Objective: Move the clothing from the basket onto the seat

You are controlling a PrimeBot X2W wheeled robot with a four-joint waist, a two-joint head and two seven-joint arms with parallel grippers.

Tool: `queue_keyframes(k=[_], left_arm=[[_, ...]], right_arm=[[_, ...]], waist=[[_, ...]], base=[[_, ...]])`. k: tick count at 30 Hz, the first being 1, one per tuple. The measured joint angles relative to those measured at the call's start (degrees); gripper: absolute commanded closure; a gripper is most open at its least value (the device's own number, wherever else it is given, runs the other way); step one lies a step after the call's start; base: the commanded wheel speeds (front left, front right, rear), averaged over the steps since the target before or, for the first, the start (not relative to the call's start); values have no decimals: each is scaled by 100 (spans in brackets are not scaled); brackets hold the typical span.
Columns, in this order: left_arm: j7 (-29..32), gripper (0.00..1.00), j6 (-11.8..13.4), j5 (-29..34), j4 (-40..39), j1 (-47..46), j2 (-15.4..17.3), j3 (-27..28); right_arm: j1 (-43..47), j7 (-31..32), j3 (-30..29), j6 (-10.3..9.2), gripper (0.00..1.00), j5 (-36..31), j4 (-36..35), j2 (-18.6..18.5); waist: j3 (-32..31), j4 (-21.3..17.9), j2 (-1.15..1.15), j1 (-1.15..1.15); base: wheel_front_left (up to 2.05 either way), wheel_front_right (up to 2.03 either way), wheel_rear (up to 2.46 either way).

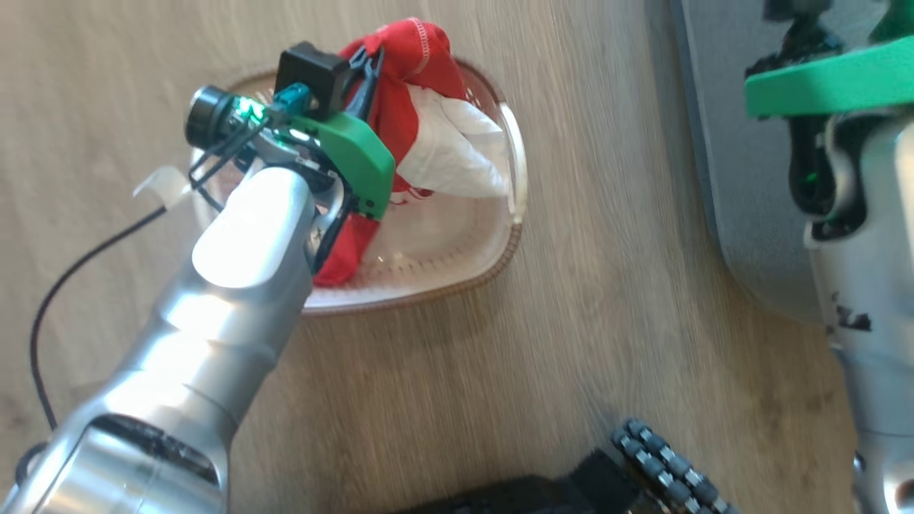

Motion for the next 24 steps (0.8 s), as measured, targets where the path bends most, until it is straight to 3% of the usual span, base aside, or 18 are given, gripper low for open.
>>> queue_keyframes(k=[10, 24], left_arm=[[0, 100, -105, -142, -878, 675, -10, 371], [0, 100, -111, -144, -1708, 919, -15, 495]], right_arm=[[707, 0, 24, 0, 0, -5, 410, -136], [1393, 1, 34, 0, 0, -4, 747, -170]], waist=[[-1146, 353, 0, 0], [-2369, 701, 0, 0]], base=[[0, 0, 0], [0, 0, 0]])
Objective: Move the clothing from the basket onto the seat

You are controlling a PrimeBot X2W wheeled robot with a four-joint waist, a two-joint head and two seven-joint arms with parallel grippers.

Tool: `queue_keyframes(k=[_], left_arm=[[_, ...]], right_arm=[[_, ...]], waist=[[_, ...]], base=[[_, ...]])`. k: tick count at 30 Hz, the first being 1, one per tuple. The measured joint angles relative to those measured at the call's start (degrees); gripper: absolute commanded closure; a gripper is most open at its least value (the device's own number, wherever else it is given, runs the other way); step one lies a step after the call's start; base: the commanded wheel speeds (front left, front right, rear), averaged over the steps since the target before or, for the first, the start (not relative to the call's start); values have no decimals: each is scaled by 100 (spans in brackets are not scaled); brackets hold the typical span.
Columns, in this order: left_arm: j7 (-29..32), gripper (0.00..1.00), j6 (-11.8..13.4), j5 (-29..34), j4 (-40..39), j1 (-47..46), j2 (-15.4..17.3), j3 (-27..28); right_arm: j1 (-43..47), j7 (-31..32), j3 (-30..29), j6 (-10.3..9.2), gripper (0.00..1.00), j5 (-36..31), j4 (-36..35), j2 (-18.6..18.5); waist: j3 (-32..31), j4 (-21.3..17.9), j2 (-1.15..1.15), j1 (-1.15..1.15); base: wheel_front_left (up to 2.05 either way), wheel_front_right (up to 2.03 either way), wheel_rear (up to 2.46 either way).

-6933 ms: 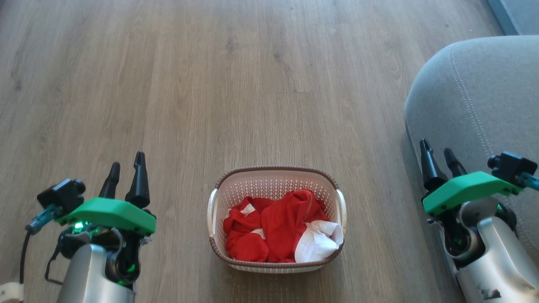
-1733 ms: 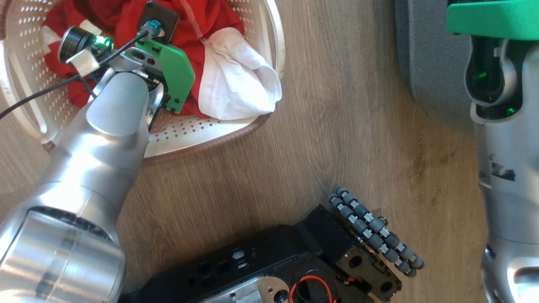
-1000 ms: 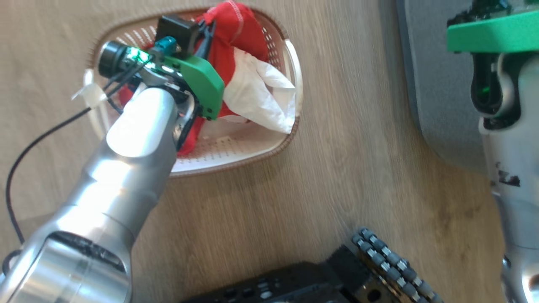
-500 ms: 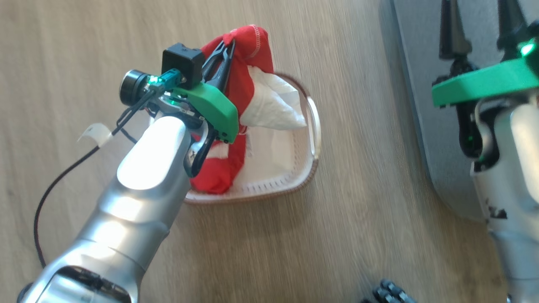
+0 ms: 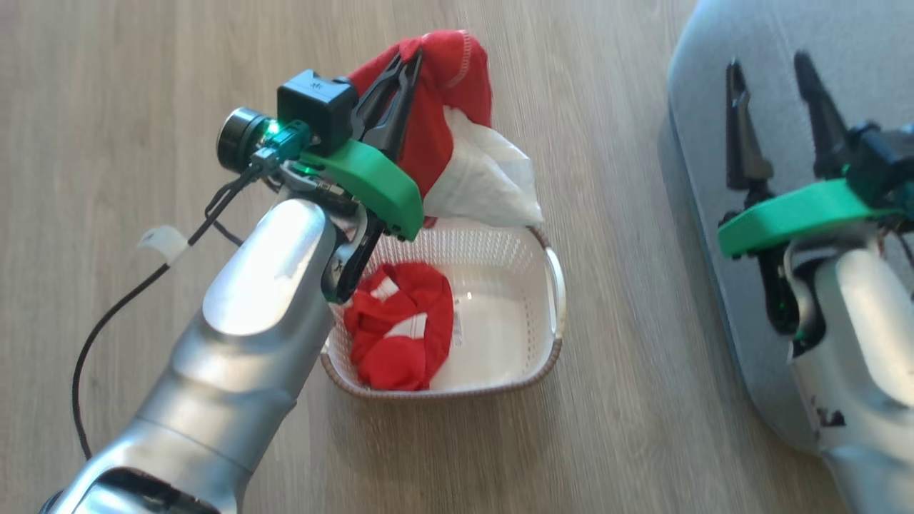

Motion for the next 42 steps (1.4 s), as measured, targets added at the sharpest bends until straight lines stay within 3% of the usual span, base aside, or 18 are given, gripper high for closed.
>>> queue_keyframes(k=[9, 17, 23, 31, 35, 42], left_arm=[[-4, 100, -45, 13, -491, -3, -7, 80], [-18, 100, -48, 62, -668, -46, -20, 71], [-18, 100, -41, 37, -810, -45, -20, -103], [-18, 100, 10, -103, -929, -43, -20, -382], [-18, 100, 30, -268, -1016, -44, -19, -677], [-18, 100, 132, -455, -1103, -44, -18, -992]], right_arm=[[333, 0, 82, 0, 0, 0, 104, 41], [454, 0, 286, 0, 0, 52, 107, 56], [309, 0, 1261, 0, 0, 439, -210, -96], [-576, 0, 2406, 0, 0, 698, -453, -352], [-880, 0, 3059, 1, 0, 855, -32, -297], [-1107, 0, 3683, 0, 0, 964, 1094, 85]], waist=[[-624, 50, 0, 0], [-728, 54, 0, 0], [-698, 94, 0, 0], [-666, 223, 0, 0], [-652, 341, 0, 0], [-683, 500, 0, 0]], base=[[0, 0, 0], [0, 0, 0], [0, 0, 0], [0, 0, 0], [0, 0, 0], [0, 0, 0]])
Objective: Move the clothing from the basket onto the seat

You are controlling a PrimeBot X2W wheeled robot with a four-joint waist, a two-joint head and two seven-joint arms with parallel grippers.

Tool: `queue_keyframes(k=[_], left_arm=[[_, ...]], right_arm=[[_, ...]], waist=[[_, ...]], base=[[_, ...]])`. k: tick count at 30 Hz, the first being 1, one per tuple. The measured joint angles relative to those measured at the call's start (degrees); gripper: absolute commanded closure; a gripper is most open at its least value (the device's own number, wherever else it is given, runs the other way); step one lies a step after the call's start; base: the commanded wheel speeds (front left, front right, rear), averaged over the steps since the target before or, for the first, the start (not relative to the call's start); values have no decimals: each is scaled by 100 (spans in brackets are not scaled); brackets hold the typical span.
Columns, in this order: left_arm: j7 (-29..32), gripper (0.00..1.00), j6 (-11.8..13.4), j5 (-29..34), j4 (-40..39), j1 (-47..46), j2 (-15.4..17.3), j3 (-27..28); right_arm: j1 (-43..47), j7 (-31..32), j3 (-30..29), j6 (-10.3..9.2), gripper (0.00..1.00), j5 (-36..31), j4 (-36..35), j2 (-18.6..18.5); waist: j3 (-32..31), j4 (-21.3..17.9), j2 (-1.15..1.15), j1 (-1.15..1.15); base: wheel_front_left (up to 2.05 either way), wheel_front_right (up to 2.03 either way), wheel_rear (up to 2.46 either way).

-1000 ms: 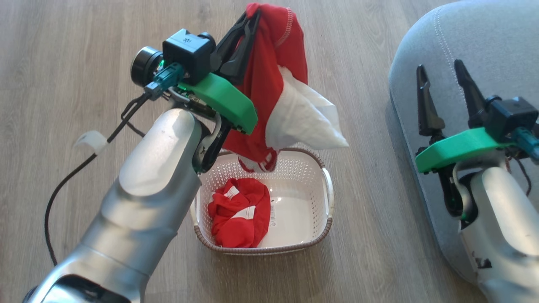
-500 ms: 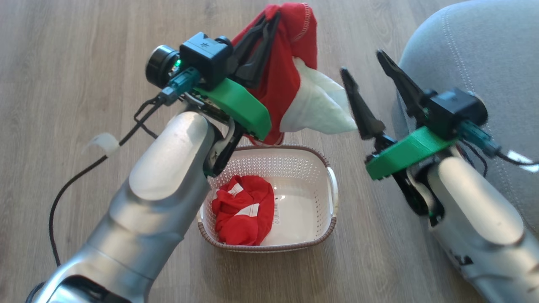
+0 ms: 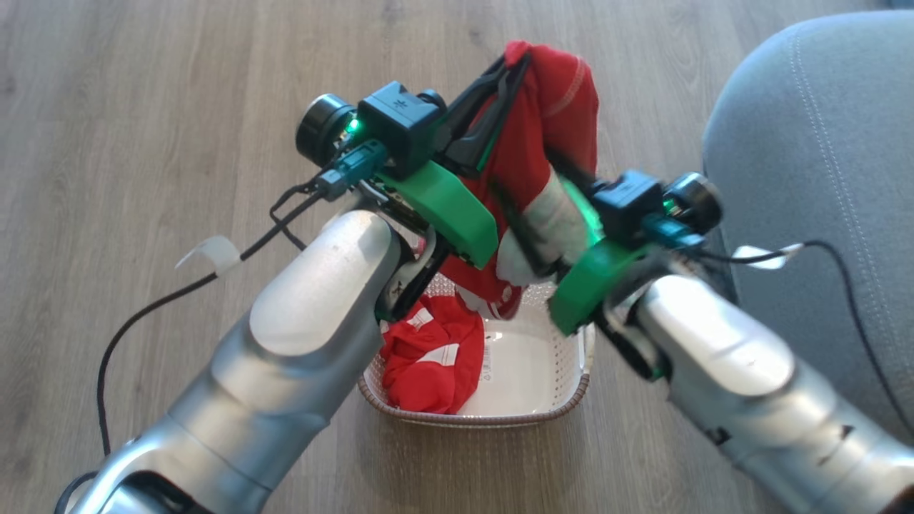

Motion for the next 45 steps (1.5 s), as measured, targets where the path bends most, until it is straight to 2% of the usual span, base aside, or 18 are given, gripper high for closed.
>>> queue_keyframes(k=[9, 10, 12, 13, 21, 22, 23, 33, 39, 45], left_arm=[[-1, 100, 65, -115, -2, 1, 2, -168], [-1, 100, 65, -115, -2, 1, 2, -168], [-1, 100, 83, -116, -5, 1, 2, -178], [-1, 100, 86, -116, -5, 1, 2, -178], [-1, 99, 86, -113, 13, 1, 2, -166], [-1, 36, 85, -103, 31, 1, 2, -165], [-1, 0, 78, -105, 46, 2, 2, -158], [-8, 0, -23, -105, 308, 7, 2, -157], [-8, 0, -81, -104, 489, 30, 3, -163], [-8, 0, -159, 62, 710, 35, 3, -162]], right_arm=[[-25, 1, 740, 0, 0, 389, 1340, 377], [-25, 1, 740, 0, 9, 389, 1340, 377], [-36, 1, 756, 0, 66, 447, 1401, 389], [-59, 1, 754, 0, 100, 457, 1384, 402], [-148, 1, 293, 0, 100, 265, 773, 349], [-135, 1, 249, 0, 100, 227, 713, 324], [-118, 1, 224, 0, 100, 209, 679, 300], [82, 2, 19, 0, 100, 168, 619, 255], [149, 2, -333, 0, 100, -16, 425, 244], [181, 2, -801, 1, 100, -179, 101, 166]], waist=[[-40, 103, 0, 0], [-40, 103, 0, 0], [-27, 98, 0, 0], [-17, 90, 0, 0], [31, -40, 0, 0], [32, -55, 0, 0], [31, -70, 0, 0], [24, -159, 0, 0], [36, -249, 0, 0], [52, -497, 0, 1]], base=[[0, 0, 0], [0, 0, 0], [0, 0, 0], [0, 0, 0], [0, 0, 0], [0, 0, 0], [0, 0, 0], [0, 0, 0], [0, 0, 0], [0, 0, 0]])
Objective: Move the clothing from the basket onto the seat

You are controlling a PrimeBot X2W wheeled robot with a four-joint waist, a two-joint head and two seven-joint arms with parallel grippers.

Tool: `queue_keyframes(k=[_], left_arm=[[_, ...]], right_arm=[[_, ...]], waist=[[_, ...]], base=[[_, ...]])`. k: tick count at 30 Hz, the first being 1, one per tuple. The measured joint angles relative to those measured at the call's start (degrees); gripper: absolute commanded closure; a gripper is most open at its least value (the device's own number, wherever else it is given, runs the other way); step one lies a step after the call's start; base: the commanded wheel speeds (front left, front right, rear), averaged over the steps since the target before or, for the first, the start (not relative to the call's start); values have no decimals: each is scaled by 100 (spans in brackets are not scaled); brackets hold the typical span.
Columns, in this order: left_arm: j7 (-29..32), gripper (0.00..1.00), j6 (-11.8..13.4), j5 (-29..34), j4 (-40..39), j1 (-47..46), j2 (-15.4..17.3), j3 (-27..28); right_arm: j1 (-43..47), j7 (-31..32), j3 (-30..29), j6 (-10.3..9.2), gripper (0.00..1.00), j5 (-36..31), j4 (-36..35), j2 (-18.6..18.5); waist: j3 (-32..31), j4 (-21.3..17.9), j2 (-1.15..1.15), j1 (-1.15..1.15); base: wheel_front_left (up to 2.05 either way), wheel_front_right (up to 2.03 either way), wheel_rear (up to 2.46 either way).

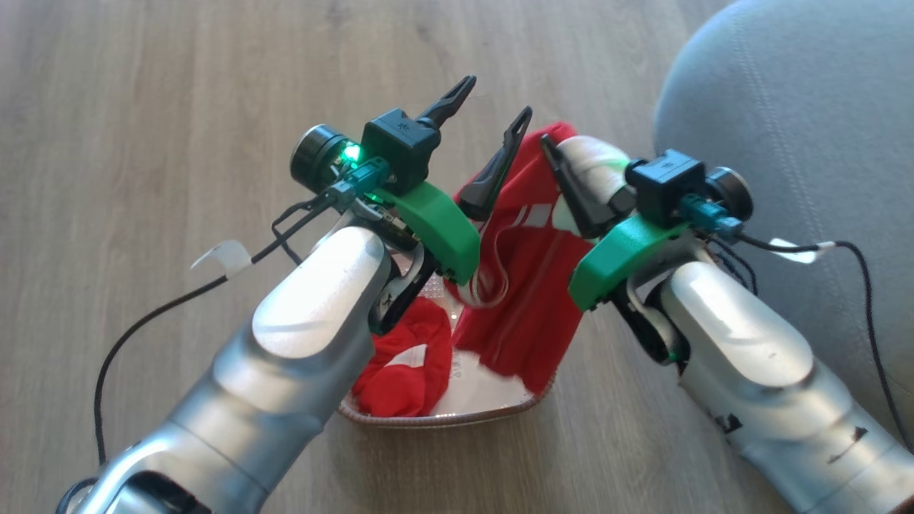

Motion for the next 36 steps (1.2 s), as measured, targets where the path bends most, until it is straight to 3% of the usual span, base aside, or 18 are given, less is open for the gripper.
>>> queue_keyframes(k=[15, 29, 36], left_arm=[[0, 0, -276, 141, 459, 229, 125, 44], [0, 0, -324, 126, 296, 564, 234, 84], [0, 0, -325, 126, 248, 559, 211, -49]], right_arm=[[460, -1, -1151, -1, 100, -337, -1044, -32], [717, -1, -1478, -1, 100, -425, -1577, 70], [1107, -1, -1961, -1, 100, -605, -1931, 38]], waist=[[37, -1195, 0, 0], [21, -2446, 0, 0], [102, -2647, 0, 0]], base=[[0, 0, 0], [0, 0, 0], [0, 0, 0]])
